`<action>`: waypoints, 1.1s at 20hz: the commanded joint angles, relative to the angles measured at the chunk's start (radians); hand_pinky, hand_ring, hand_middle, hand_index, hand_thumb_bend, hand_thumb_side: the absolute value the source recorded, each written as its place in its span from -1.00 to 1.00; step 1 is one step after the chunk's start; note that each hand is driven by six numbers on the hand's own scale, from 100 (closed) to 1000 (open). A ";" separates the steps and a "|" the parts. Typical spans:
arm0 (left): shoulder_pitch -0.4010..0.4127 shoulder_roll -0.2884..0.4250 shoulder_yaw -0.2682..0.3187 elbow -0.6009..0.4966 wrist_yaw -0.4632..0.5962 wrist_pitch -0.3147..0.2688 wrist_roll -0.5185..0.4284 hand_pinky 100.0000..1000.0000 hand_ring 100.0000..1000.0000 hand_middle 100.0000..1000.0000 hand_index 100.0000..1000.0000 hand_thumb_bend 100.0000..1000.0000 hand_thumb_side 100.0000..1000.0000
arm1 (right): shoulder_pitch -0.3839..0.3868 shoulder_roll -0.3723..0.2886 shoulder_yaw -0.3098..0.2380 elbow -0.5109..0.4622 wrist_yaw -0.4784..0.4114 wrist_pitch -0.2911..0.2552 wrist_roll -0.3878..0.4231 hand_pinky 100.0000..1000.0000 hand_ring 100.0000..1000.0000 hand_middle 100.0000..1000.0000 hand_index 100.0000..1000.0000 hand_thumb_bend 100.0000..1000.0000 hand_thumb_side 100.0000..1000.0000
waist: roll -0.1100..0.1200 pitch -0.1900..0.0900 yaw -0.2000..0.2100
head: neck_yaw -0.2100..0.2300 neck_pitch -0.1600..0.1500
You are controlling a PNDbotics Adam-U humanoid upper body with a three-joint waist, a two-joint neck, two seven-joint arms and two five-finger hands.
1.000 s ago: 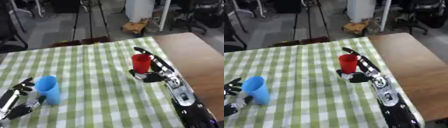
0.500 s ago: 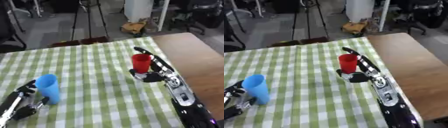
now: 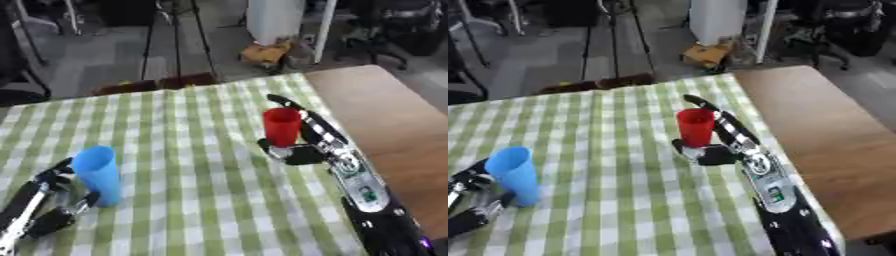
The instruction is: Pour the contents of one cup into another cup.
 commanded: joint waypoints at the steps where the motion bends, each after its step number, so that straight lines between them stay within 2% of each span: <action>1: -0.015 0.004 -0.004 -0.005 -0.006 -0.013 -0.015 0.42 0.47 0.53 0.93 0.03 0.42 | -0.014 -0.008 -0.002 -0.021 -0.009 0.001 -0.006 0.41 -0.61 -0.17 0.99 -0.94 -1.00 | 0.000 -0.012 -0.004 | -0.001 0.006; 11: -0.020 0.003 -0.008 -0.014 0.016 -0.028 -0.086 0.45 0.48 0.54 0.93 0.02 0.50 | -0.013 -0.008 0.000 -0.023 -0.011 0.000 -0.010 0.41 -0.61 -0.17 0.99 -0.95 -1.00 | -0.002 -0.016 -0.008 | -0.001 0.007; 22: -0.033 0.007 -0.011 -0.049 -0.039 -0.007 -0.085 0.48 0.49 0.52 0.92 0.06 0.45 | -0.011 -0.008 0.001 -0.030 -0.018 0.000 -0.014 0.41 -0.60 -0.16 0.99 -0.95 -1.00 | -0.002 -0.021 -0.013 | -0.001 0.009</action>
